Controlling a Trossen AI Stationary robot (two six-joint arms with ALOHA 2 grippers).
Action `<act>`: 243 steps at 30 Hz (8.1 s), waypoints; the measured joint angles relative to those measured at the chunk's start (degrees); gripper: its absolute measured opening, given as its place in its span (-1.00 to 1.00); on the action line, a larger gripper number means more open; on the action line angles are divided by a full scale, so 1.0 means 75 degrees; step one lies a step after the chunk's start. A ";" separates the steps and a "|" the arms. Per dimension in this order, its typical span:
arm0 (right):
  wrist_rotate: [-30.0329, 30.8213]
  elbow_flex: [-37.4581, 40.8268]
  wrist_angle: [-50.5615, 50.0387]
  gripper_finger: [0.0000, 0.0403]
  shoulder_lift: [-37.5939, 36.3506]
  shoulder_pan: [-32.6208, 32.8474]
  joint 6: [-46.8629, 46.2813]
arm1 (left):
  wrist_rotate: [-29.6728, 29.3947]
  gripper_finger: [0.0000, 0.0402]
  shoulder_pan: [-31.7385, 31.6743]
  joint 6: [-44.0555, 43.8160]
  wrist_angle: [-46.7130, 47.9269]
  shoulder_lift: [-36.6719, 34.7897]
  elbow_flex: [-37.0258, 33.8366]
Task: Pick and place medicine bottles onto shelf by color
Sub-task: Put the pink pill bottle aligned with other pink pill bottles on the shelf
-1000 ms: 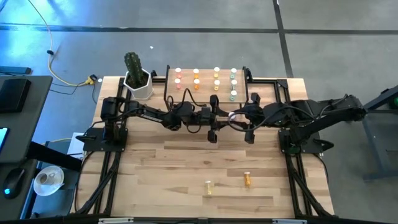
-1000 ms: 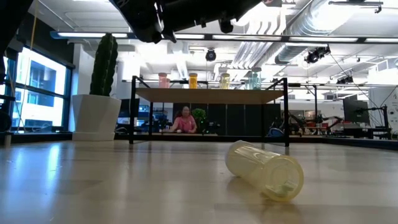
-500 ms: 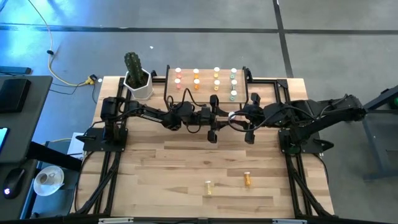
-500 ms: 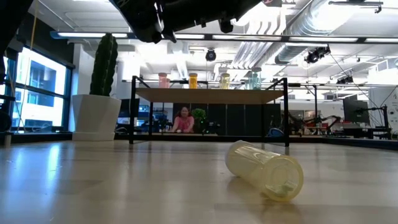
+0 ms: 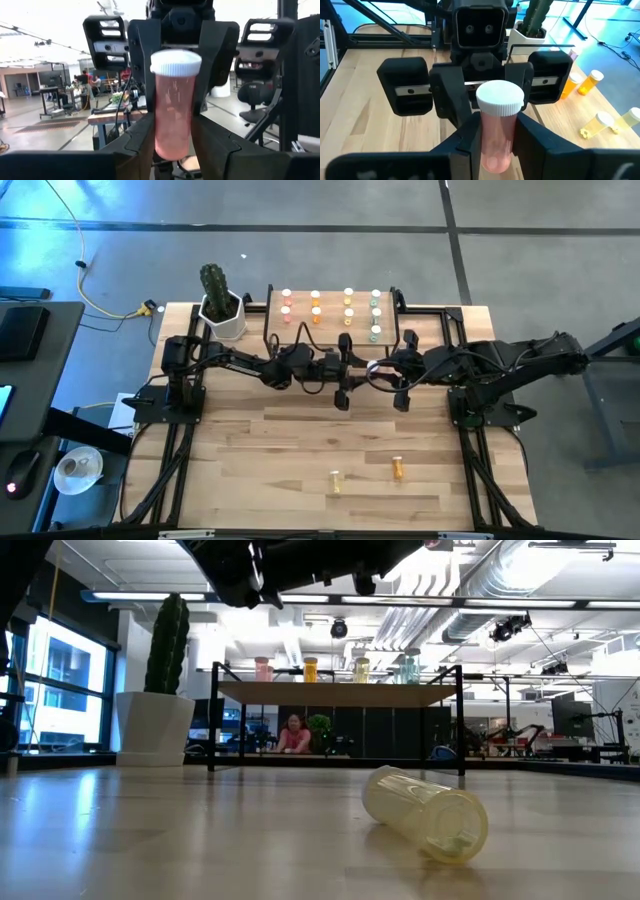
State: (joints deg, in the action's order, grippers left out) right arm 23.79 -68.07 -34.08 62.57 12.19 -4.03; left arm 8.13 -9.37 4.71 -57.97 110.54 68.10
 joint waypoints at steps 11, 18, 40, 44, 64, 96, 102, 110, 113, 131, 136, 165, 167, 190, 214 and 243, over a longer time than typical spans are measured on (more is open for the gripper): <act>0.0019 0.0000 -0.0461 -0.59 0.0000 0.0000 -0.0620 | 0.0022 -0.03 0.0003 -0.0177 0.1849 -0.0003 0.0000; -0.0038 0.0000 -0.1333 -0.59 0.0110 -0.0003 -0.1829 | 0.0031 0.06 -0.0044 -0.0618 0.4186 -0.0406 -0.0003; -0.1430 0.0000 -0.1257 -0.59 0.2140 -0.0003 -0.2468 | 0.0099 0.06 0.0192 0.0862 0.7987 -0.2168 -0.0009; -0.1437 0.0000 -0.0955 -0.59 0.2408 -0.0013 -0.2456 | 0.0040 0.06 0.0352 0.0860 0.7936 -0.2168 -0.0009; -0.1786 0.0000 -0.0111 -0.59 0.2570 0.0032 -0.2334 | -0.0549 0.06 0.0629 0.0660 0.7754 -0.2159 -0.0009; -0.1716 0.0000 0.0271 -0.59 0.2567 0.0026 -0.1997 | 0.0008 -0.32 0.0600 -0.0001 0.7636 -0.2154 -0.0009; -0.1716 0.0000 0.0271 -0.59 0.2567 0.0026 -0.1997 | 0.0006 -0.40 0.0603 0.0000 0.7618 -0.2154 -0.0009; -0.1751 0.0000 0.0268 -0.59 0.2567 0.0026 -0.2000 | 0.0008 -0.43 0.0603 -0.0002 0.7620 -0.2154 -0.0009; -0.1754 0.0000 0.0268 -0.59 0.2567 0.0026 -0.1997 | 0.0008 -0.43 0.0603 0.0000 0.7620 -0.2154 -0.0009; -0.1770 -0.0017 0.0186 -0.14 0.2548 0.0023 -0.2016 | 0.0025 -0.44 0.0607 -0.0001 0.7626 -0.2154 -0.0009; -0.1813 -0.0321 -0.0380 -0.06 0.2377 0.0023 -0.2053 | -0.0017 -0.44 0.0553 -0.0002 0.7660 -0.2154 -0.0009; -0.0564 -0.1029 -0.1666 -0.06 0.1064 -0.0150 -0.1454 | -0.1875 -0.44 -0.1454 0.0489 1.1084 -0.4095 -0.0014; -0.0562 -0.1029 -0.1662 -0.06 0.1064 -0.0194 -0.1455 | -0.2035 -0.44 -0.1686 0.0528 1.1212 -0.4303 -0.0012; -0.0564 -0.1026 -0.1804 -0.06 0.1064 -0.0443 -0.1475 | -0.1509 -0.44 -0.3110 -0.0215 1.3722 -0.4639 0.0839; -0.0562 -0.1023 -0.1796 -0.06 0.1064 -0.0443 -0.1536 | -0.1311 -0.44 -0.3353 -0.0608 1.4859 -0.3901 0.1623; -0.0562 -0.1023 -0.1807 -0.06 0.1064 -0.0443 -0.1527 | -0.1459 -0.44 -0.3356 -0.0466 1.4740 -0.3076 0.1637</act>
State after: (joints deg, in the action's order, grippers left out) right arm 19.57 -75.75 -47.63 70.54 8.86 -15.49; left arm -2.81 -34.53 1.21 52.58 87.47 80.38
